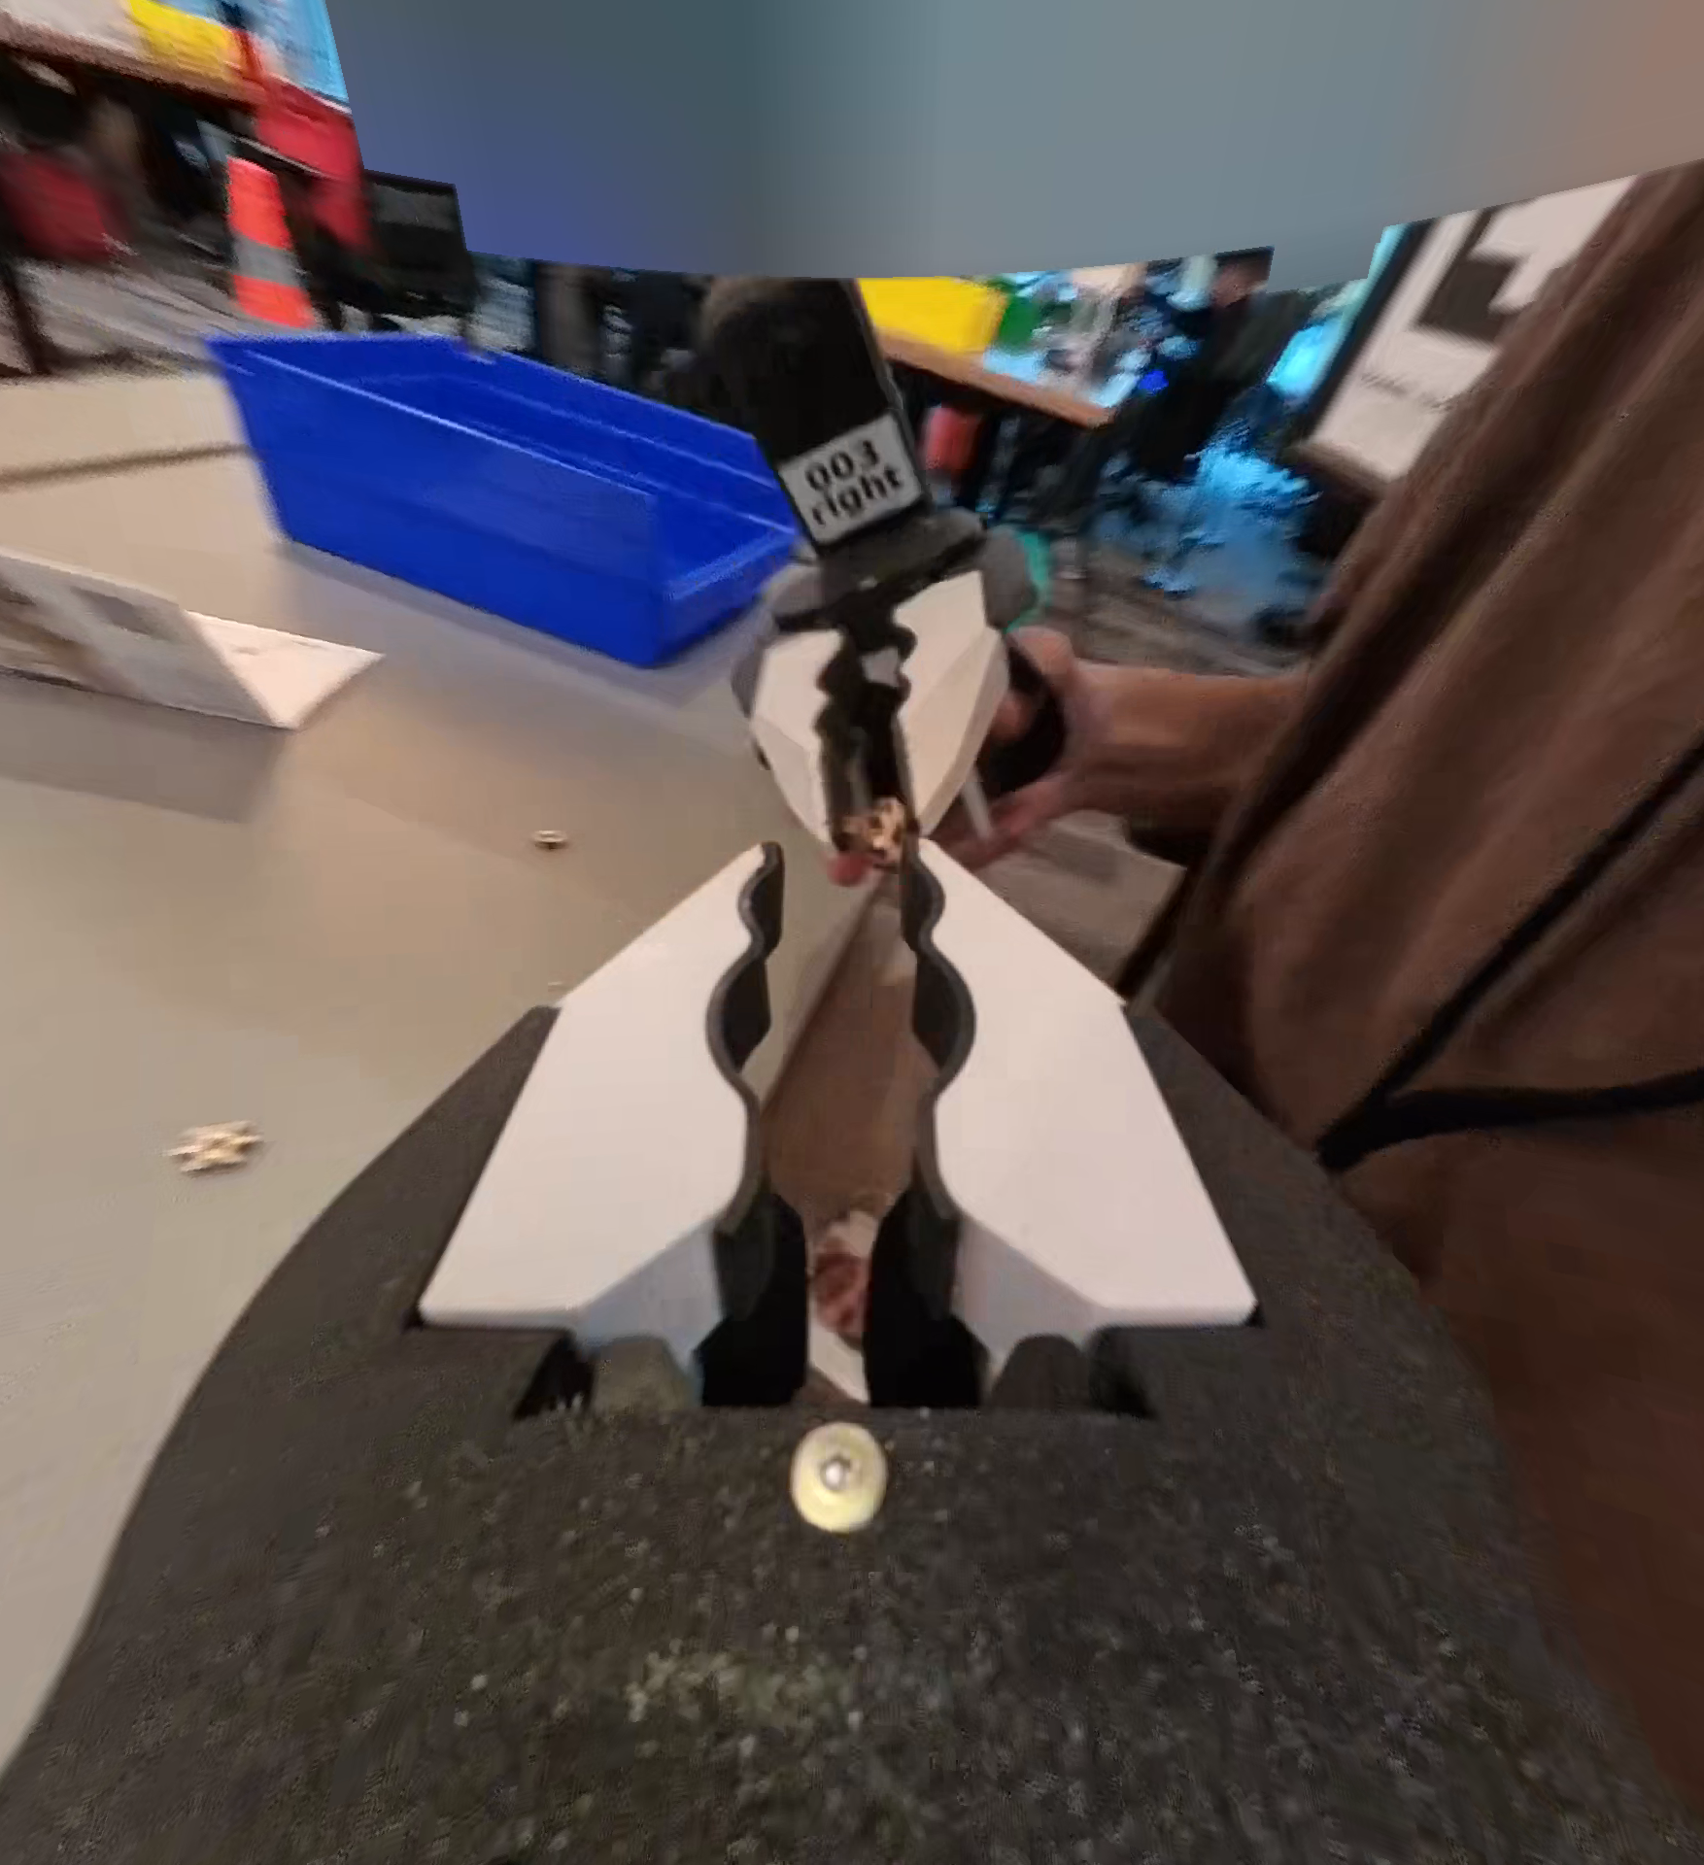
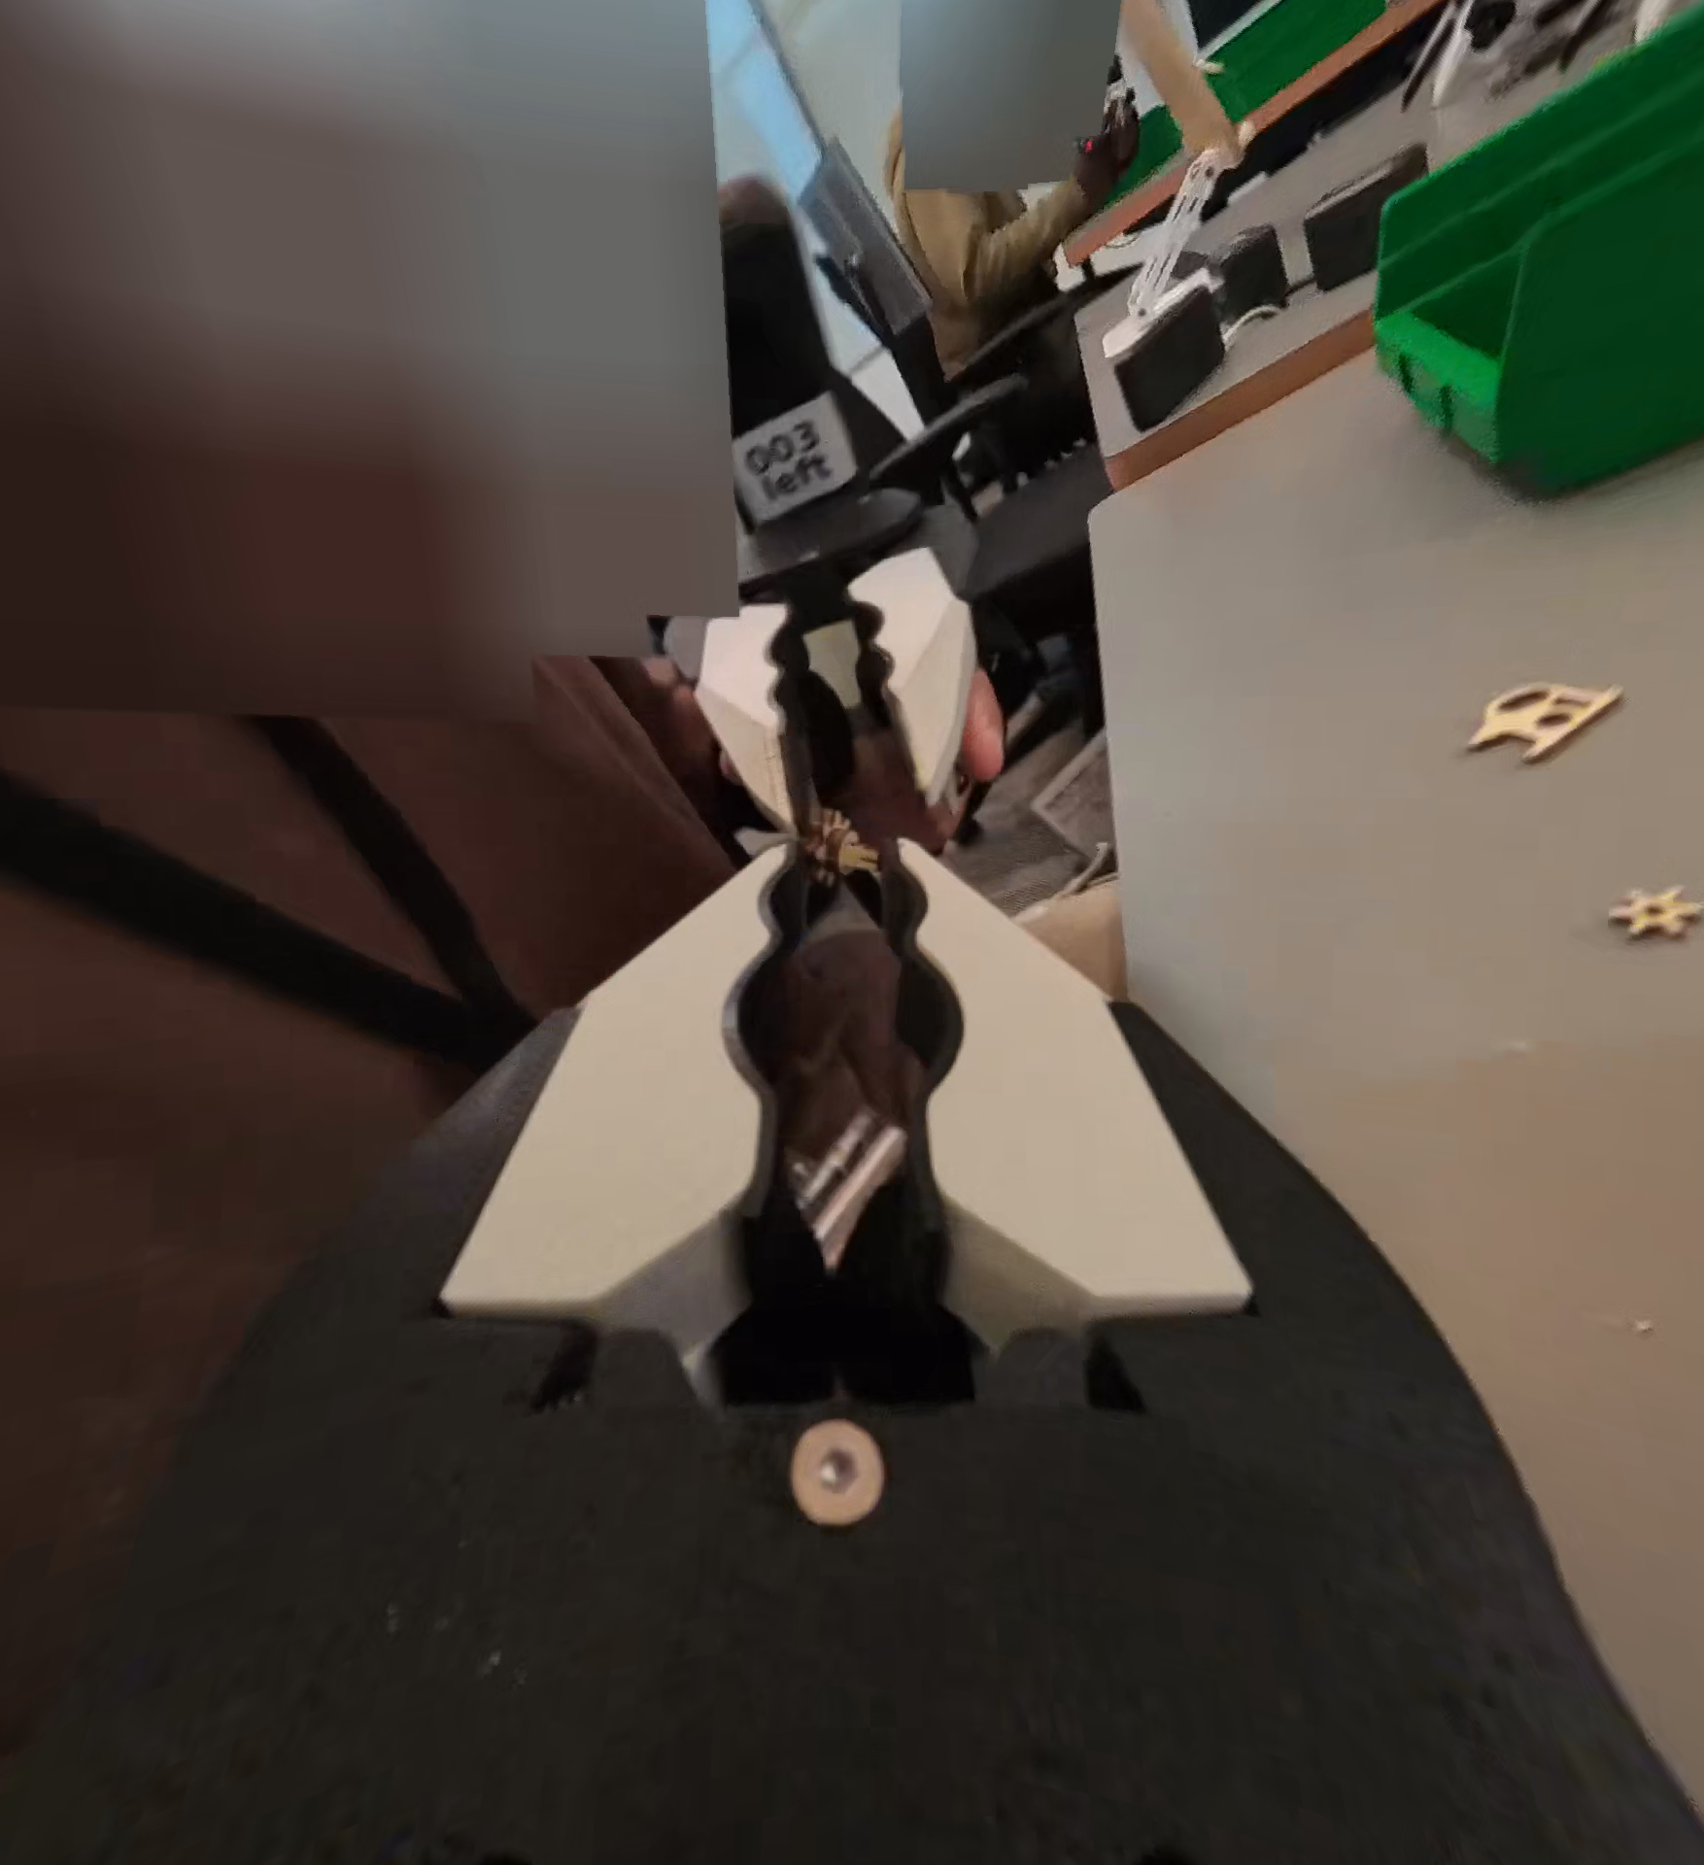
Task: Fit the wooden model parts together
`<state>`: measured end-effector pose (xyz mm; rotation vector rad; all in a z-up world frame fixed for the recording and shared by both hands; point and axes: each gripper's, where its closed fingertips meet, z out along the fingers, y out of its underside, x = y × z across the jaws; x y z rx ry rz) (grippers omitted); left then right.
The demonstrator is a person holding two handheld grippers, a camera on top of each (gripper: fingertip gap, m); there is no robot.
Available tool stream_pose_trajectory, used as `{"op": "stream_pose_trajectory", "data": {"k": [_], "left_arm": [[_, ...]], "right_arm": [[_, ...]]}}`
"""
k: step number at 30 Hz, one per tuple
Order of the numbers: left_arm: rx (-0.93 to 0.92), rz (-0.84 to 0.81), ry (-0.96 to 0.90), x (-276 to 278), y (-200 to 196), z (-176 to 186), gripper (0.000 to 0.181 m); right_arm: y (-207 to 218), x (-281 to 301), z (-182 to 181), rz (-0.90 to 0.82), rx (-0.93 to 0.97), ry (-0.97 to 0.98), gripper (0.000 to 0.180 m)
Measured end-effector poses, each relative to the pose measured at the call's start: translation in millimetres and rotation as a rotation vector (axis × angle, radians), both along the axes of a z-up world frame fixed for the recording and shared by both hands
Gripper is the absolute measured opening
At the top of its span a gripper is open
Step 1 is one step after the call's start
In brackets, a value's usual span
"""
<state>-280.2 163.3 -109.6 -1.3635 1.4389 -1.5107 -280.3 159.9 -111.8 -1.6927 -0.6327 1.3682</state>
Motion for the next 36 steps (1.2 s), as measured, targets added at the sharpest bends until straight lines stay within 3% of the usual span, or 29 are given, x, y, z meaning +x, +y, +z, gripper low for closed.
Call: {"op": "stream_pose_trajectory", "data": {"k": [1,6,22,23,24,36], "left_arm": [[-0.031,-0.038,0.008,-1,-4,-1,0.021],[-0.026,-0.146,0.009,-5,-27,-3,0.020],[0.079,-0.175,-0.029,-9,-38,-4,0.013],[0.073,-0.204,-0.039,-10,-43,-2,0.001],[0.068,-0.211,-0.056,-10,-45,2,0.001],[0.137,-0.106,-0.038,-6,-30,-1,0.003]], "right_arm": [[-4,-1,3,0.019,0.031,-0.019,0.014],[-18,-10,2,0.083,0.071,-0.054,0.014],[-27,-20,5,0.136,0.048,0.007,0.013],[-31,-21,9,0.167,0.037,0.037,0.013],[-32,-22,12,0.171,0.045,0.048,0.013],[-18,-12,3,0.086,0.044,-0.030,0.014]]}}
